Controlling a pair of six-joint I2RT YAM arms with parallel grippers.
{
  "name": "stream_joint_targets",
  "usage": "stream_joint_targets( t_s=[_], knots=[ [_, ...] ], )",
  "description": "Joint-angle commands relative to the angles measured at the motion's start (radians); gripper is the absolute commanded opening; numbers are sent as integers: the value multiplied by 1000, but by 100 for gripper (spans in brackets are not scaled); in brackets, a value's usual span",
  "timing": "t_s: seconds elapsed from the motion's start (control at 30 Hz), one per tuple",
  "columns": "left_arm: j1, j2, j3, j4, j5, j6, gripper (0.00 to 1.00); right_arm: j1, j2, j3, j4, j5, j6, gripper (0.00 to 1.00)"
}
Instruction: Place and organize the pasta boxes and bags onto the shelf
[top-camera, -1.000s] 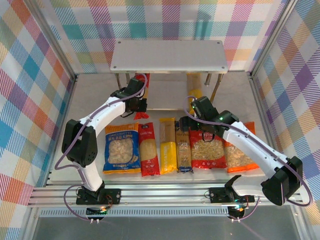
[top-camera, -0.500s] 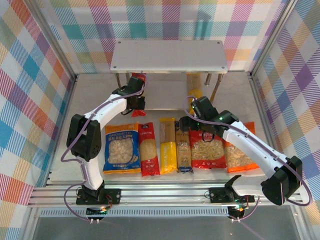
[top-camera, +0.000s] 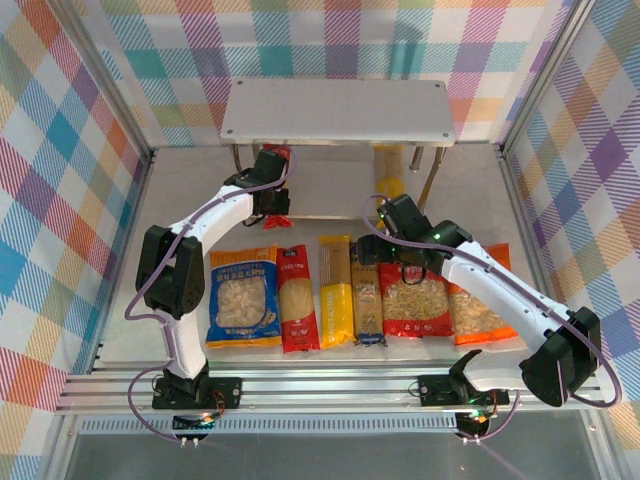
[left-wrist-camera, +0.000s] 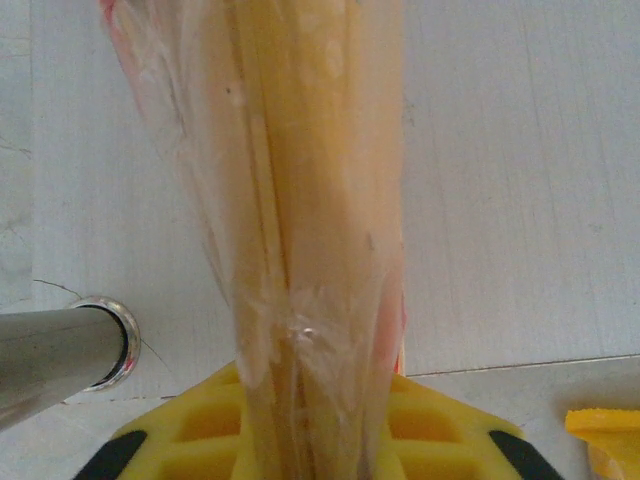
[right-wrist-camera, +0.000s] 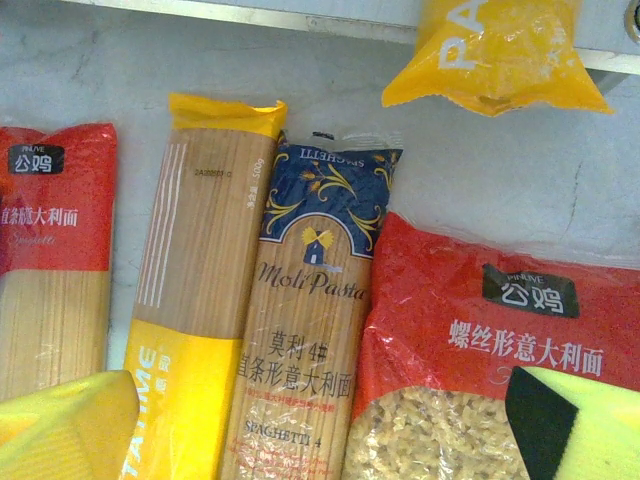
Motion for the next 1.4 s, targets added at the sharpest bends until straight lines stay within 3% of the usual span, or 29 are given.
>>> stream_joint_targets(
  t_s=[0.0,0.1,0.37,0.57,0.7,0.9,1.23,1.37],
  knots=[
    [26,21,39,121,-39,-1,30,8,0,29,-22,-3,17,95],
    [26,22,37,118,-38,0,41,11,-1,28,-25,-3,20,95],
    [26,-12,-17,140,-21,-7,45,17,-6,26,-30,3,23,95],
    [26,-135,-170,299,57,4,66,24,2,22,-33,3,28,95],
    [17,-261,-301,378,65,6,67,36,14,15,-38,5,34,95],
    [-63,-511,-473,402,-55,-20,66,62,48,19,-43,0,43,95],
    [-351,-816,-699,176,-223,-229,61,221,124,-45,16,-52,156,92],
    [-379,-898,-761,101,-278,-320,62,336,214,-29,66,-83,205,92]
  ],
)
